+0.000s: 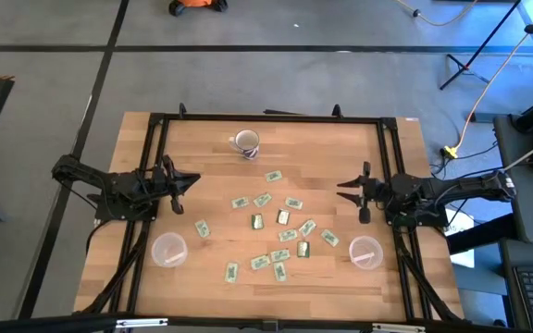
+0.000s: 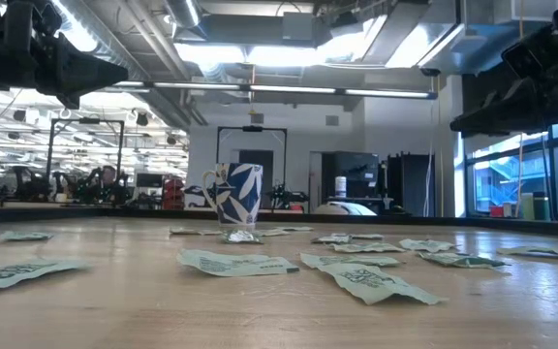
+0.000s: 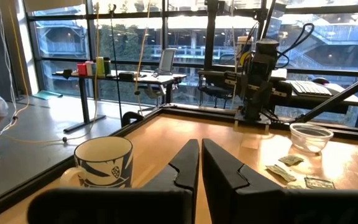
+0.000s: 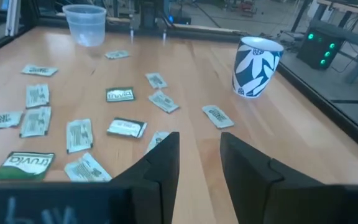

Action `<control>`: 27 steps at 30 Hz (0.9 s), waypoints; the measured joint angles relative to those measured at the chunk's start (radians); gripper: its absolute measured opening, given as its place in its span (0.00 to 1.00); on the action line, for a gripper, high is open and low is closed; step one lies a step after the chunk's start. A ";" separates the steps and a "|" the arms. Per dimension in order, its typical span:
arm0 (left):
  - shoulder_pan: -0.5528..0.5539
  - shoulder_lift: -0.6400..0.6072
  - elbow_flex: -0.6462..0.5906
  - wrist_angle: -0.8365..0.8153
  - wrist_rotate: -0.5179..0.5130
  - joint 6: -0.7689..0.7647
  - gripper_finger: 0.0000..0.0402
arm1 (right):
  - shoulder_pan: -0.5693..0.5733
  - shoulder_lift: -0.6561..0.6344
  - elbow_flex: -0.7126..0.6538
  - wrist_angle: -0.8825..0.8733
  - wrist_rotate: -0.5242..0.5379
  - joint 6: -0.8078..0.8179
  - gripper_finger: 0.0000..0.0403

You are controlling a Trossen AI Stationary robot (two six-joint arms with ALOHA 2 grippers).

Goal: Pick and place Stevia / Truvia into bins
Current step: Put the light green stevia packet into the left transparent container

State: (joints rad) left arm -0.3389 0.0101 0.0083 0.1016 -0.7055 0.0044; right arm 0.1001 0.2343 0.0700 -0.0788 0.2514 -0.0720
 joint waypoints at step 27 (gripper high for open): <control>0.000 0.000 0.000 0.000 -0.008 0.018 0.04 | 0.002 0.778 0.506 -0.259 0.017 0.263 0.30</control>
State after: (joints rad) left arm -0.3389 0.0101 0.0082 0.1013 -0.7139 0.0226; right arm 0.1020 1.0126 0.5755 -0.3381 0.2680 0.1913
